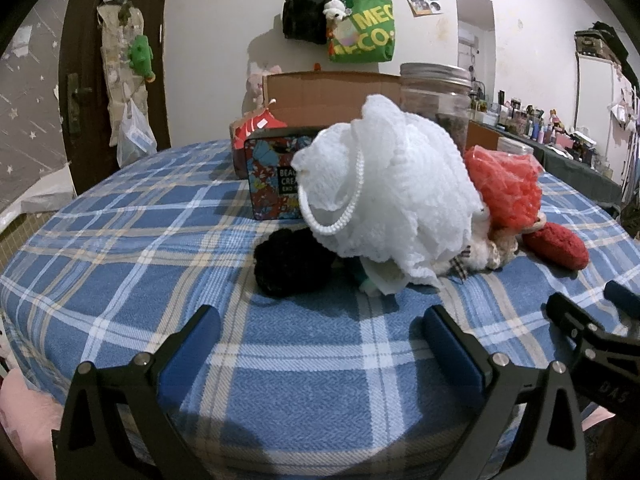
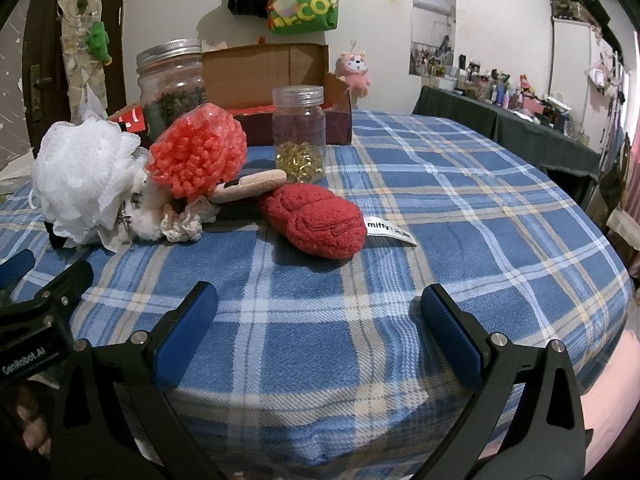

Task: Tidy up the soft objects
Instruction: 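Grasp the white mesh puff with the left tool while the right tool grasps the red mesh puff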

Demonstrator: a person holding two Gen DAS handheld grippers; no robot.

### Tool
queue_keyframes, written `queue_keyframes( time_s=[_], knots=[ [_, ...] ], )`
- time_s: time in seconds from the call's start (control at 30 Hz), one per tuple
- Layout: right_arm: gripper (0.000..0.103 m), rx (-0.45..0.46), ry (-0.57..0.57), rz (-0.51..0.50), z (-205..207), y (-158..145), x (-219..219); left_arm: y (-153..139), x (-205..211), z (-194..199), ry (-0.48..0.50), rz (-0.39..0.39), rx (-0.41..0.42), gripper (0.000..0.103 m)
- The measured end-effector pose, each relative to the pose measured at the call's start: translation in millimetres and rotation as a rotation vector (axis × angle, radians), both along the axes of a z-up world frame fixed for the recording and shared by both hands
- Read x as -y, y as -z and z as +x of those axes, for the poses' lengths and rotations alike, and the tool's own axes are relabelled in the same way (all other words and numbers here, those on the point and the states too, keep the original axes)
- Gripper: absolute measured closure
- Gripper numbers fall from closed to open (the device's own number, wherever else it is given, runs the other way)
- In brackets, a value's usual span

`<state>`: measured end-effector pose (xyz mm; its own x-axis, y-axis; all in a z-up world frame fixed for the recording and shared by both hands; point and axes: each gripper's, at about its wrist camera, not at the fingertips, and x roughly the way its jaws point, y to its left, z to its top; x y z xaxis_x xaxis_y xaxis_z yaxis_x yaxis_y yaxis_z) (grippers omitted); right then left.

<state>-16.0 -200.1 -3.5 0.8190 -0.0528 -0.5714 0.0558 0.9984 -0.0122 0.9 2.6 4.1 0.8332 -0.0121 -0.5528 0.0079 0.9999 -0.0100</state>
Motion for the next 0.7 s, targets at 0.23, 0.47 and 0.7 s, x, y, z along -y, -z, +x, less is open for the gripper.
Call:
queue_keyframes(
  time_s=[0.23,0.47,0.7],
  knots=[
    [0.000,0.092,-0.036,0.055,-9,-29,10,-29,-8,-3,0.040,-0.021,0.081,0.000],
    [0.000,0.170,-0.131,0.064,-1,-61,8,-54,-12,0,0.105,-0.051,0.104,0.000],
    [0.000,0.162,-0.287,0.101,26,-81,-6,-71,-5,14,0.191,-0.038,0.101,0.000]
  ],
)
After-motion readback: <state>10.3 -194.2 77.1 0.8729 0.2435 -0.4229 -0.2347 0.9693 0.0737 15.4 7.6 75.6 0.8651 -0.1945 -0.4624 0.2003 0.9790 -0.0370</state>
